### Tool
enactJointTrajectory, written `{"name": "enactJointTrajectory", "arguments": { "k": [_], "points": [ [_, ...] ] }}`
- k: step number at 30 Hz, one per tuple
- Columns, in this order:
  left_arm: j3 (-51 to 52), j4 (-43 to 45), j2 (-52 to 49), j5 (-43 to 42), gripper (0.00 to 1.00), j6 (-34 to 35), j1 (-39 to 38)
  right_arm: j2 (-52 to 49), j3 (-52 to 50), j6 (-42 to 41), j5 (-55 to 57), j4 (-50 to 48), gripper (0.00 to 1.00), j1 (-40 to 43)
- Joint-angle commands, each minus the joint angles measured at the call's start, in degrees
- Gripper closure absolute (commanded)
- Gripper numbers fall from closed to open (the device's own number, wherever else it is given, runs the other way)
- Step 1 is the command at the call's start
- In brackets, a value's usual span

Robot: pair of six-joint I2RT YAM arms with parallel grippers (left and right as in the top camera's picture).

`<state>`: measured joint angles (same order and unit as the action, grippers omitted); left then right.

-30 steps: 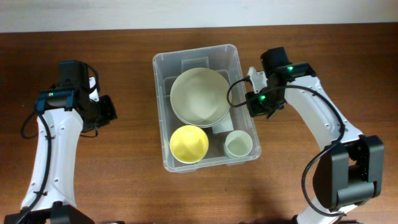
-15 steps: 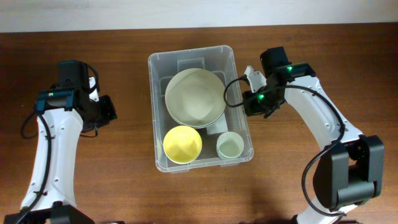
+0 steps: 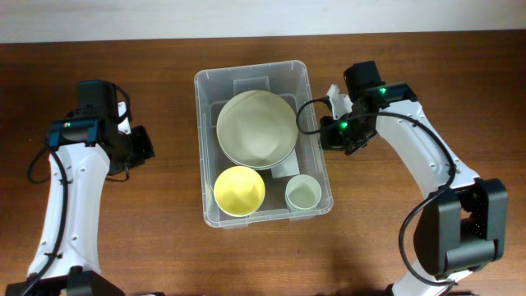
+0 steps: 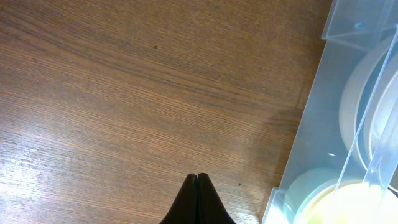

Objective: Pack container

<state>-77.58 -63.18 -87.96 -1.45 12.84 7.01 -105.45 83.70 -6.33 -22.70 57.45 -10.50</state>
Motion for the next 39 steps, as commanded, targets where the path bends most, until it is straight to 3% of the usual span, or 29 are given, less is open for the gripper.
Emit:
{"name": "enactJointTrajectory", "arguments": {
  "k": [1,7,20,39],
  "points": [
    [-0.9,0.2,1.22,0.42,0.99,-0.94,0.31,-0.13,1.29,-5.03,2.01,0.35,0.93,-0.24],
    [-0.9,4.28,1.2,-0.63,0.99,-0.96,0.24,-0.13,1.29,-9.27,9.2,1.33,0.93,0.04],
    [-0.9,16.87,-2.91,-3.72,0.99,-6.75,-4.13,-0.13,1.29,-5.75,12.28,16.59,0.96,3.52],
    [-1.22,34.93,-19.98,-7.8,0.99,-7.39,-10.4,-0.13,1.29,3.19,1.25,20.87,0.95,3.41]
  ]
}}
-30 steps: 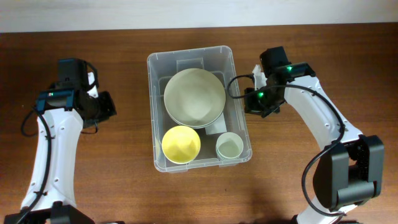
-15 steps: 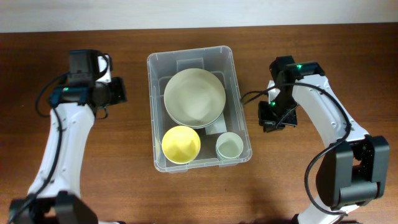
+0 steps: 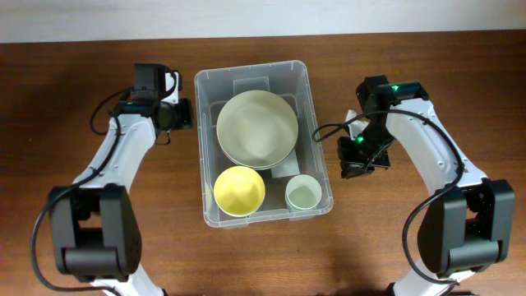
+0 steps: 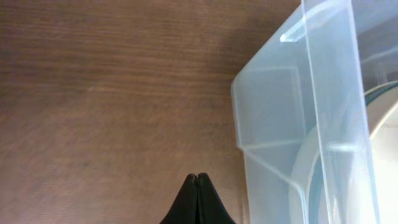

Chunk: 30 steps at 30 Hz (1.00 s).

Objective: Pack container

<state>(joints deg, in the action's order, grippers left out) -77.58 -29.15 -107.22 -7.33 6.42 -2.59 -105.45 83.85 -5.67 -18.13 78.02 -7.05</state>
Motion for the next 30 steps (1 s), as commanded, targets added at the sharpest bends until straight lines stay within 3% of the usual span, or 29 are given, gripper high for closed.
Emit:
{"name": "enactJointTrajectory", "arguments": {
  "k": [1,16,30],
  "points": [
    [-1.22,1.29,-0.72,-1.92,1.0,-0.96,-1.01,-0.13,1.14,2.75,-3.34,0.48,0.95,-0.04],
    [-5.95,1.7,-0.72,-5.62,1.0,-0.96,-1.18,-0.13,1.11,12.46,-11.5,2.62,0.92,-2.34],
    [-5.97,3.23,-0.72,-10.73,1.0,-1.2,-1.18,-0.13,1.11,12.98,-11.74,2.56,0.92,-3.45]
  ]
}}
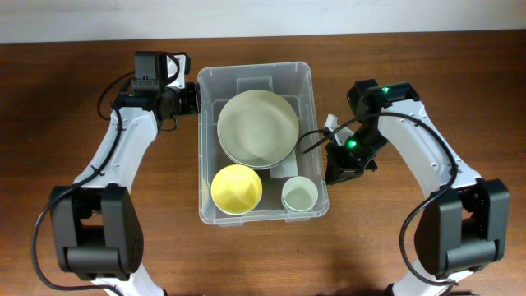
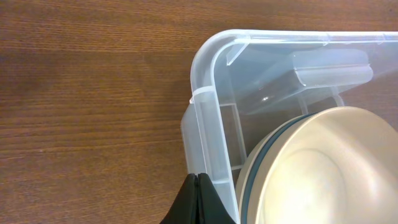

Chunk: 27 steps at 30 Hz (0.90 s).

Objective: Pack container

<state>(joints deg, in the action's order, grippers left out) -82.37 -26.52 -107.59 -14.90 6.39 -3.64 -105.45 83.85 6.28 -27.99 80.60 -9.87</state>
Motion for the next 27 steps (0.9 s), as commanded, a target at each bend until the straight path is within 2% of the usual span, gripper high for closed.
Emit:
{"name": "enactJointTrajectory", "arguments": {
  "k": [1,5,8,11,14,15,16,17,20,21,22,23,24,25,27],
  "points": [
    [-1.18,0.72,-0.35,-3.41,1.0,-1.18,-0.13,-0.13,1.11,1.03,-1.88,-0.02,0.92,-0.63],
    [-1.18,0.81,-0.35,-2.97,0.99,-1.18,-0.17,-0.13,1.11,1.01,-1.77,-0.22,0.92,-0.61],
    [-1.18,0.24,-0.28,0.52,1.0,-1.16,0.02,-0.13,1.14,0.98,-0.24,-0.59,0.92,-0.57],
    [-1.29,-1.03,-0.02,3.43,0.99,-1.16,0.81,-0.13,1.14,-0.42,5.49,-3.13,0.89,-0.02],
    [-1.38,-2.51,1.42,3.37,0.99,-1.18,2.45,-0.13,2.16,-7.02,14.73,-7.85,0.87,1.33],
    [-1.38,-2.8,1.99,3.34,0.95,-1.4,2.93,-0.13,2.89,-8.02,16.63,-9.05,0.86,1.79],
    [-1.38,-3.34,2.84,3.37,0.87,-1.9,3.52,-0.13,3.82,-8.63,18.27,-10.23,0.85,2.21],
    [-1.38,-4.0,3.72,3.39,0.72,-2.62,4.09,-0.07,5.27,-8.72,19.82,-11.63,0.85,2.82],
    [-1.38,-6.51,6.6,5.79,0.16,-3.67,5.66,-0.02,9.86,-8.7,22.75,-14.49,0.83,4.04],
    [-1.38,-7.67,7.72,7.93,0.0,-3.67,6.1,-0.02,11.63,-8.7,23.78,-15.34,0.82,4.37],
    [-1.38,-8.83,8.79,10.21,0.0,-3.65,6.45,-0.02,13.51,-8.7,25.4,-16.52,0.76,4.59],
    [-1.38,-9.79,9.75,12.35,0.0,-3.67,6.67,-0.02,15.17,-8.7,26.58,-17.53,0.55,4.72],
    [-1.38,-10.8,10.8,14.8,0.0,-3.67,6.84,-0.02,16.92,-8.7,27.82,-18.8,0.26,4.83],
    [-1.38,-11.5,11.56,16.5,0.0,-3.67,6.93,-0.02,18.16,-8.7,28.81,-20.24,0.01,4.94],
    [-1.38,-12.57,12.83,17.79,0.0,-3.67,7.1,-0.02,20.31,-8.68,29.75,-23.71,0.01,5.16]
  ]
}}
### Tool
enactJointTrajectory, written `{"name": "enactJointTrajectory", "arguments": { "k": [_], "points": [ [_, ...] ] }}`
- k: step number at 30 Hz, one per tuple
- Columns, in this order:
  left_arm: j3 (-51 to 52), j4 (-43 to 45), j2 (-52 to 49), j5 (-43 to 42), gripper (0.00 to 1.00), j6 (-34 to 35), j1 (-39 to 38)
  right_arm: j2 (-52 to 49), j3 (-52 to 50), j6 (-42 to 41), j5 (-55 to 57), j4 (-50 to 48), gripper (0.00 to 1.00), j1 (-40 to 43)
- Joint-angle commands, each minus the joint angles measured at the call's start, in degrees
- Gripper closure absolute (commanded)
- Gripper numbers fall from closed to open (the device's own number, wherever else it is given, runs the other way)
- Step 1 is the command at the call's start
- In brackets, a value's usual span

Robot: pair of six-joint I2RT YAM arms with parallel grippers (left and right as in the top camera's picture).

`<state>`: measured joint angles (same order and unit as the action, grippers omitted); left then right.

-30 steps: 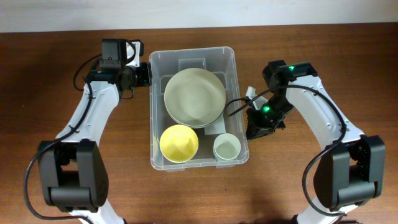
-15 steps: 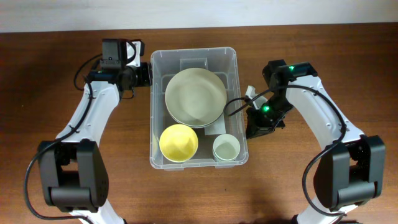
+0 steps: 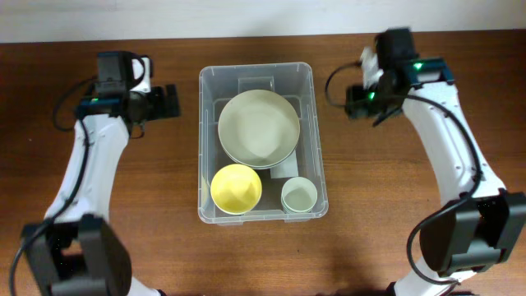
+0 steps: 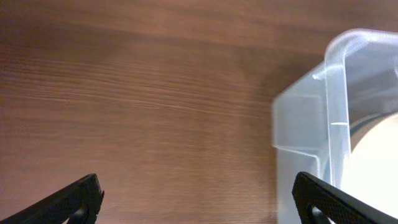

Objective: Pack container

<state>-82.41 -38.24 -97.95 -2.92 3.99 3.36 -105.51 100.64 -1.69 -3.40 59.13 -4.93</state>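
A clear plastic container (image 3: 205,123) stands square at the table's middle. Inside it lie a large cream bowl (image 3: 258,129), a yellow bowl (image 3: 237,188) and a small pale cup (image 3: 300,196). My left gripper (image 3: 168,103) hangs left of the container's far left corner, apart from it. In the left wrist view the left gripper (image 4: 199,199) is open wide over bare wood, with the container's corner (image 4: 336,118) at the right. My right gripper (image 3: 360,100) is off the container's far right side; its jaws cannot be made out.
The brown wooden table (image 3: 123,230) reaches all edges of the view except a pale strip along the back. Nothing else lies on it beside the container.
My left gripper was shut against the container's far left corner; now it is open and farther left. The right gripper went from the container's right wall to farther back and right.
At first the container sat slightly askew, both grippers away from it, the left one shut. Then the left gripper stood by its far left corner and the right one by its right wall. The container then sat square, and now both grippers are clear of it.
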Motion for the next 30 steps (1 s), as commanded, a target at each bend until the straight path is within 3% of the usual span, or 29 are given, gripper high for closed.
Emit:
{"name": "enactJointTrajectory", "arguments": {
  "k": [1,5,9,20,25,30],
  "points": [
    [-1.33,-1.33,3.52,5.79,0.0,-1.27,0.15,0.04,4.04,-0.68,5.66,-4.15,0.01,0.2],
    [-1.33,-1.9,3.54,5.7,0.0,-1.31,0.17,0.04,4.31,1.31,5.62,-9.64,0.01,0.2],
    [-1.44,-5.35,6.12,5.7,0.0,-7.74,0.2,1.25,4.35,4.46,5.66,-6.82,0.01,0.2],
    [0.76,-10.71,25.14,5.73,0.0,-7.39,2.64,14.69,3.39,-1.84,6.64,-2.43,0.01,1.27],
    [8.83,-8.35,37.07,5.31,0.0,-5.03,2.82,23.17,-2.67,-3.04,7.13,-2.16,0.01,1.25],
    [18.97,-6.73,49.79,4.15,0.0,-4.63,2.82,34.42,-15.08,-3.76,7.13,-4.63,0.01,1.2]
  ]
}}
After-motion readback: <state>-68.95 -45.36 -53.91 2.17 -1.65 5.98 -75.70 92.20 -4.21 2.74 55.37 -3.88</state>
